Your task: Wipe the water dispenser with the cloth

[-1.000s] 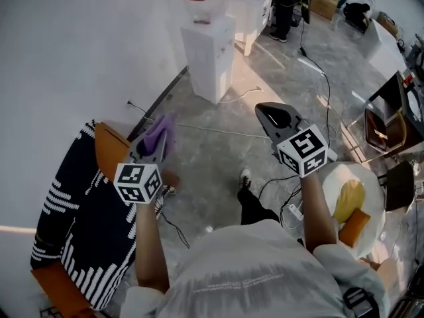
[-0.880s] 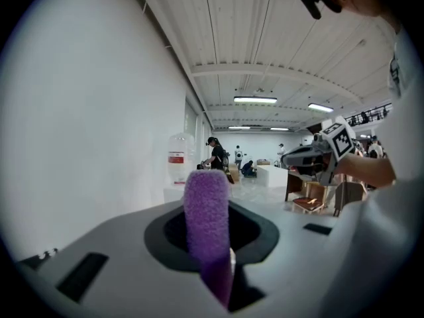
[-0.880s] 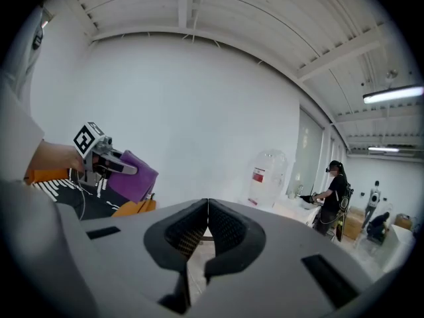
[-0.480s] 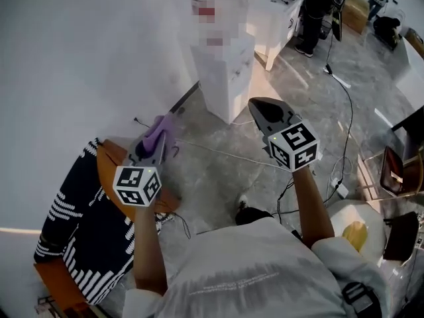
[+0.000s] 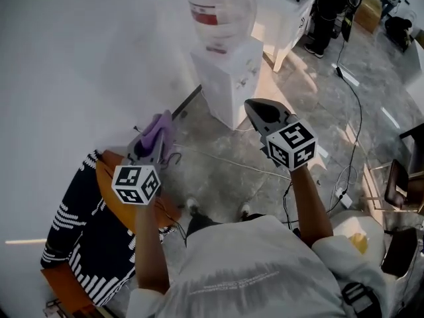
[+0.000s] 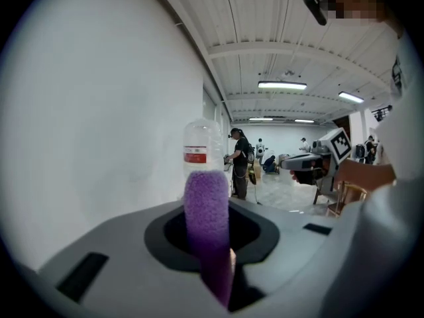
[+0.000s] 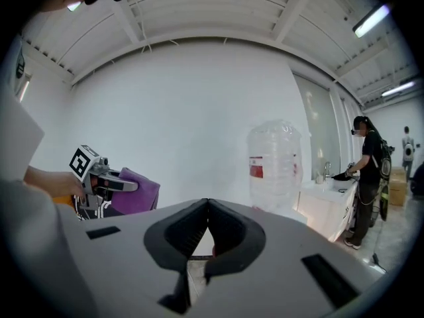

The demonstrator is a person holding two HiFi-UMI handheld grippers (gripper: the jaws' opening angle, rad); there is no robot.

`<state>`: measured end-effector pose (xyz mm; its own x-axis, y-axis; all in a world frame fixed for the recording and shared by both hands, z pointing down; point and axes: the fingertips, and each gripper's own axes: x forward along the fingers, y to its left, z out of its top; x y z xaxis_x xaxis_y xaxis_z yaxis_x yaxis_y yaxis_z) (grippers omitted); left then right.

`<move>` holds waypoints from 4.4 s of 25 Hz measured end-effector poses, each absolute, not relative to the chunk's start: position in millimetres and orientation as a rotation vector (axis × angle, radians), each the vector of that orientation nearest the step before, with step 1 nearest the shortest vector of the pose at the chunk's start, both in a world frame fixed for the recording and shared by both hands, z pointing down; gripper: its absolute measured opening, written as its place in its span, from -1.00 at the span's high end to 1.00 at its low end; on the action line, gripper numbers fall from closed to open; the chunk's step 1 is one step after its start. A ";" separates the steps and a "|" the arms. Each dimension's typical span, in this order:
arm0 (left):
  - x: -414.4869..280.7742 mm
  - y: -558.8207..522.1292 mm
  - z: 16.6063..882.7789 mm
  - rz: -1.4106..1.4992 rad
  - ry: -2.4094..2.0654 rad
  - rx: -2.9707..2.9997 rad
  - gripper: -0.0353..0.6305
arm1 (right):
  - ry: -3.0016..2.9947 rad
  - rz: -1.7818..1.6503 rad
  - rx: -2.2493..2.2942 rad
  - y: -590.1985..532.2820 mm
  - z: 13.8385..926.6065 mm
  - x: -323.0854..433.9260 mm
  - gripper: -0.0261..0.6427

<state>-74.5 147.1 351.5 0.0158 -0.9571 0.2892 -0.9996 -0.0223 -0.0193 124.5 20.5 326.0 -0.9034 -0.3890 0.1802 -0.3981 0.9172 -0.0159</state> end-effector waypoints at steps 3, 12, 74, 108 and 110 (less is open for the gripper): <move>-102.8 109.4 361.7 0.328 -2.015 2.116 0.69 | -2.877 0.109 0.687 -5.6 335.5 109.2 0.88; -206.2 -52.7 387.0 0.453 -1.773 2.374 0.69 | -2.738 0.265 1.015 -95.1 371.0 37.2 0.88; 32.8 -247.0 613.7 1.248 -0.804 2.772 0.71 | -2.416 0.673 1.316 -142.4 467.1 125.8 0.88; -248.1 -313.0 610.4 0.423 -1.650 2.202 0.70 | -2.385 0.613 1.186 -151.9 478.4 25.4 0.88; -254.1 -312.8 625.7 0.392 -1.655 2.158 0.70 | -2.376 0.610 1.181 -157.3 484.4 26.9 0.88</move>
<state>-254.1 -312.8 625.7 0.2627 -0.8552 0.4468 -0.9648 -0.2253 0.1359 26.9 -157.3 484.4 -0.5535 -0.6331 0.5412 -0.8155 0.5440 -0.1976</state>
